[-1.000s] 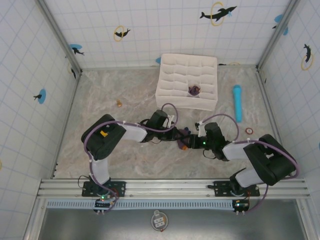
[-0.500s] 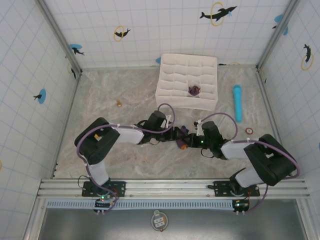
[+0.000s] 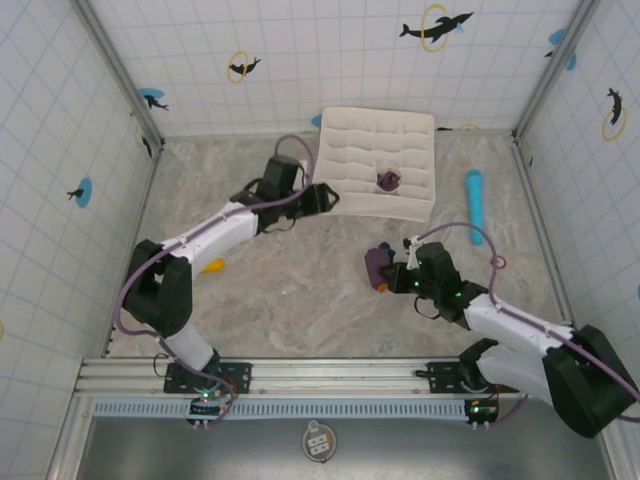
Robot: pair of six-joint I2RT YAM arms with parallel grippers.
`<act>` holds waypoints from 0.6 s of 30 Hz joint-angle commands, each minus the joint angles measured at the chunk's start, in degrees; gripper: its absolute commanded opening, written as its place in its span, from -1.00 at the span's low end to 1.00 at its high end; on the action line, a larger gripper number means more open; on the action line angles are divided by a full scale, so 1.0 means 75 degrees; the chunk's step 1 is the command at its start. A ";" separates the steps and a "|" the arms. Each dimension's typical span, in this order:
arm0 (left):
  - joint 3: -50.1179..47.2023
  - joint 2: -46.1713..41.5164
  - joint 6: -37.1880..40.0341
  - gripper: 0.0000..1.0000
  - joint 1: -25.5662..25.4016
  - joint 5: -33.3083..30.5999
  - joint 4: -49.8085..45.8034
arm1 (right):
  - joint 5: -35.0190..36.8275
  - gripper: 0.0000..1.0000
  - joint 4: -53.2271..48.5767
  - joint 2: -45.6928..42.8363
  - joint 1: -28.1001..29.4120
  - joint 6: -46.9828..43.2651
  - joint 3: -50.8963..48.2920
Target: Roll the socks
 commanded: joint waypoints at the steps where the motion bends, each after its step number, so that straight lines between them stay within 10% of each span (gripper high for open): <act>1: 0.0986 0.0528 0.1114 0.39 0.0252 -0.0838 -0.1474 | 0.0734 -1.00 -0.0876 -0.0657 0.0041 -0.0267 0.0462; 18: 0.3197 0.3099 0.2408 -0.05 0.0887 -0.1019 -0.1928 | 0.1764 -1.00 -0.2625 -0.1791 0.0193 -0.0777 0.1426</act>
